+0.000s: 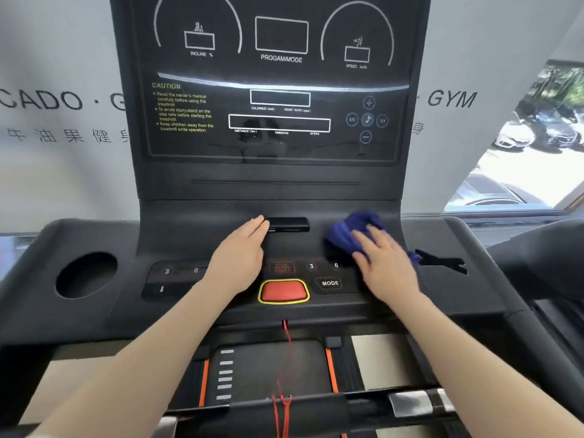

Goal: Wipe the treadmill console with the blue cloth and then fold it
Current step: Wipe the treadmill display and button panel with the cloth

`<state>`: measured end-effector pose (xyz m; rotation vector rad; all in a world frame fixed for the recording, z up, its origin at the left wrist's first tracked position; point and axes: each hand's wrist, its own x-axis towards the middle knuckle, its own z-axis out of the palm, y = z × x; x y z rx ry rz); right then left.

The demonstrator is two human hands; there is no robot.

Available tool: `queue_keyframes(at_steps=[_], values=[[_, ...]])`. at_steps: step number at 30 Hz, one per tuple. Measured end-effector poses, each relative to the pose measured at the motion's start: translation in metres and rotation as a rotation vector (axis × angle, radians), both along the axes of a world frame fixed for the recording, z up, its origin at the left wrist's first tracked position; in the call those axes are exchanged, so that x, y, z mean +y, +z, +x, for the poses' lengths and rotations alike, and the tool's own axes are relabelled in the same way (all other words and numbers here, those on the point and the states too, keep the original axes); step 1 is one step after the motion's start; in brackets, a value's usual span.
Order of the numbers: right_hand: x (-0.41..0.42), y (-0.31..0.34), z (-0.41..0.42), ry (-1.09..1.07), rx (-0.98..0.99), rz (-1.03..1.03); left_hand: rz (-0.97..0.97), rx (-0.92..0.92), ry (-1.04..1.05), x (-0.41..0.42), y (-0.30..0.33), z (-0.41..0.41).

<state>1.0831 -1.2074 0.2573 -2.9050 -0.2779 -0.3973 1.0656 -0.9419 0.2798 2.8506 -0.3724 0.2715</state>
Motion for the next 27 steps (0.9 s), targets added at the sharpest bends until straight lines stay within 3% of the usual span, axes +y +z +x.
queue_keyframes(at_steps=[3, 6, 13, 17, 23, 27], values=[[-0.012, 0.000, 0.018, -0.098, 0.046, -0.022, -0.010, -0.063, 0.022, -0.003, -0.001, -0.002], [0.011, 0.002, 0.029, -0.021, 0.039, 0.018, 0.006, -0.176, 0.016, -0.011, 0.005, -0.001], [0.074, 0.009, 0.030, 0.303, 0.058, -0.005, 0.020, -0.012, 0.148, -0.019, 0.003, -0.002], [0.042, 0.012, 0.047, 0.441, 0.021, -0.136, -0.021, -0.036, 0.221, -0.028, 0.003, -0.002], [-0.036, 0.005, 0.052, 0.172, -0.045, -0.061, -0.058, 0.021, 0.254, -0.032, -0.003, -0.004], [-0.014, 0.011, 0.044, 0.140, 0.024, 0.123, -0.025, 0.072, 0.225, -0.032, -0.004, -0.005]])
